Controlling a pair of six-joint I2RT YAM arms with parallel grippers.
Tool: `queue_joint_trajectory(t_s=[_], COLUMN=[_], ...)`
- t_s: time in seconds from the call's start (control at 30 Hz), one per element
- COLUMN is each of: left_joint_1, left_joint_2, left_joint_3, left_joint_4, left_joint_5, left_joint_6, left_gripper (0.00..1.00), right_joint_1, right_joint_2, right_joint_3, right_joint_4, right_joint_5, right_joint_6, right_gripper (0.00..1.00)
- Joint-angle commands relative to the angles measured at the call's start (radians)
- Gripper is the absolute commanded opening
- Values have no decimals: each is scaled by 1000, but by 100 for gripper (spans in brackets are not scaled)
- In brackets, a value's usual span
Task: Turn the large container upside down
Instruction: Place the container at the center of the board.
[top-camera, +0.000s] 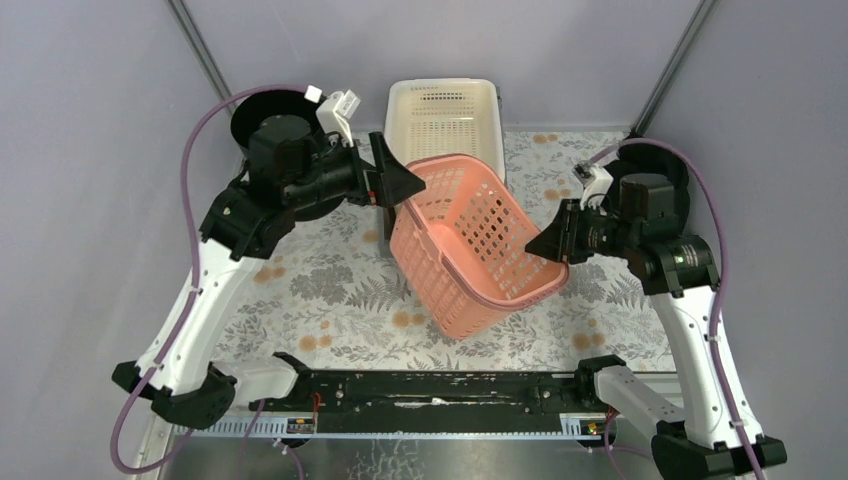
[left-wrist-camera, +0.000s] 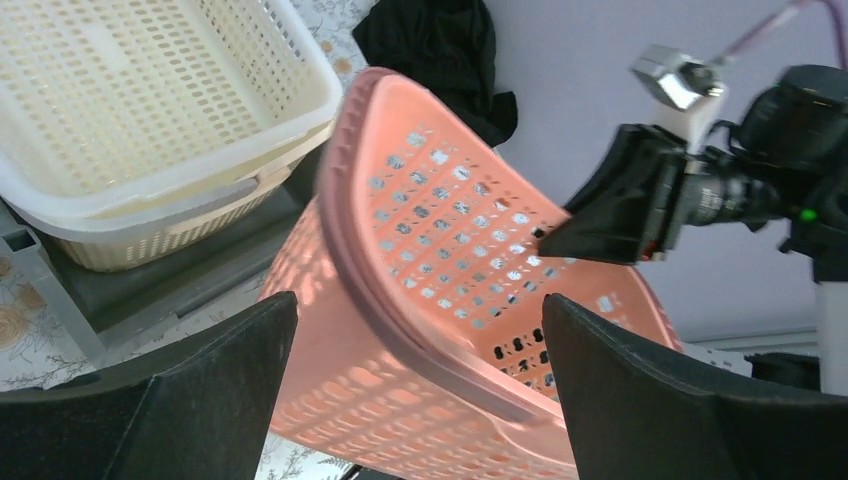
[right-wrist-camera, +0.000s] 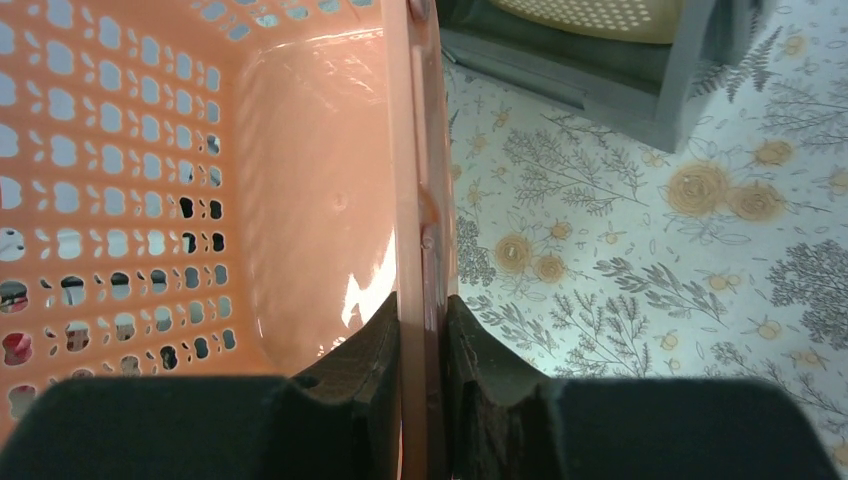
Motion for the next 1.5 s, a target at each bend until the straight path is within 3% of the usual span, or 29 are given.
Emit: queue_joint_trajectory(t_s=[0.0, 0.3, 0.57, 0.97, 1.27, 1.47], left_joint_1=[5, 5, 5, 4, 5, 6], left_joint_2=[-47, -240, -316, -336, -388, -437], left_joint_3=[-14, -337, -446, -447, -330, -229], left_joint_4=[-20, 24, 25, 3, -74, -135], left_joint_5=[-18, -125, -129, -153, -215, -299], left_joint_6=[-1, -50, -81, -79, -89, -101], left_gripper=[100, 100, 100, 100, 100, 100], right_joint_1=[62, 222, 422, 676, 792, 837], right_joint_2=[42, 49, 106, 318, 548, 726], right_joint_3=[-10, -101, -171, -93, 49, 184], right_joint_4=[106, 103, 148, 333, 551, 622], right_joint_5=[-31, 174, 295, 457, 469, 597], right_joint_6=[-12, -44, -48, 7, 182, 334], right_gripper=[0, 0, 0, 0, 0, 0])
